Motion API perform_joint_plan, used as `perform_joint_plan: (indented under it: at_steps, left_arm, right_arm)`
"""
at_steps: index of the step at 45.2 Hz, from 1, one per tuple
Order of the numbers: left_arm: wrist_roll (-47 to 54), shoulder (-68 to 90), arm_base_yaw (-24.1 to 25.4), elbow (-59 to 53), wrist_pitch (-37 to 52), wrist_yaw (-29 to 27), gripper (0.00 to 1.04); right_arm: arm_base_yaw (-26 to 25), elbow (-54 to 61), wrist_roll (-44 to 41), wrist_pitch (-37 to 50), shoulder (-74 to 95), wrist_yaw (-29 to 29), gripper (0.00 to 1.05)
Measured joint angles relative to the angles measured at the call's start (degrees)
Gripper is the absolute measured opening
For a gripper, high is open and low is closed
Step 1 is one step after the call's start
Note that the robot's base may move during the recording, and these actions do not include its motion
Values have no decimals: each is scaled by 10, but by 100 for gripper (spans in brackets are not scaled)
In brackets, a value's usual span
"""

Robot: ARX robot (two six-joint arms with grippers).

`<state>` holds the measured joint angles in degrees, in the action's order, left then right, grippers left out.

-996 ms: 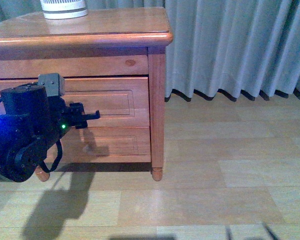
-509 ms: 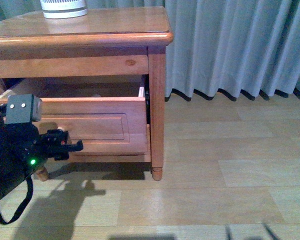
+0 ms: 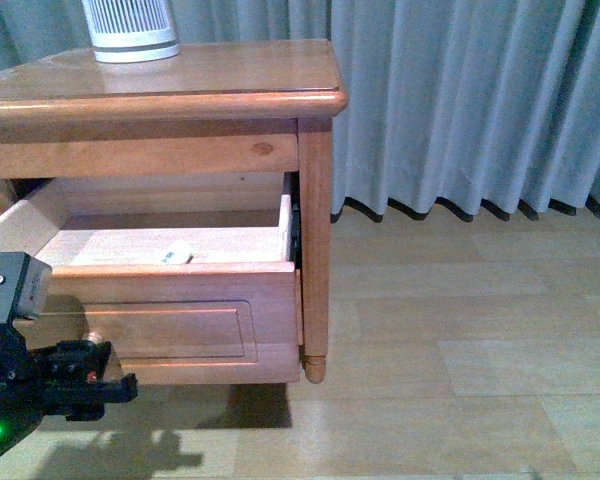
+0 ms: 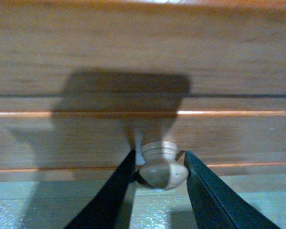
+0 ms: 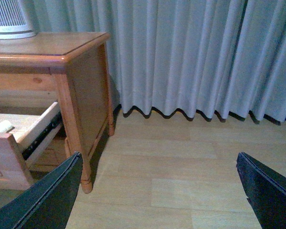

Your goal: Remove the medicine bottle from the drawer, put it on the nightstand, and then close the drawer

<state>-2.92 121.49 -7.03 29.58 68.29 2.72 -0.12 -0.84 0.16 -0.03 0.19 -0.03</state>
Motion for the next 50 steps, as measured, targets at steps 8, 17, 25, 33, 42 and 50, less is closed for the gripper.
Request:
perform_joint_plan:
  at_steps: [8, 17, 25, 33, 42, 50]
  left_arm:
    - [12, -20, -9, 0, -4, 12, 68]
    - [3, -83, -7, 0, -34, 12, 99]
    - [17, -229, 14, 20, -108, 19, 98]
    - [19, -377, 40, 20, -183, 46, 98]
    - [20, -550, 40, -50, -276, 49, 98]
    - [18, -665, 37, -99, -338, 33, 98]
  right_arm:
    - [0, 0, 0, 0, 0, 0, 98]
    - [0, 0, 0, 0, 0, 0, 98]
    - [0, 0, 0, 0, 0, 0, 98]
    - [0, 0, 0, 0, 0, 0, 98]
    - [0, 0, 0, 0, 0, 0, 98]
    - [0, 0, 0, 0, 0, 0, 98]
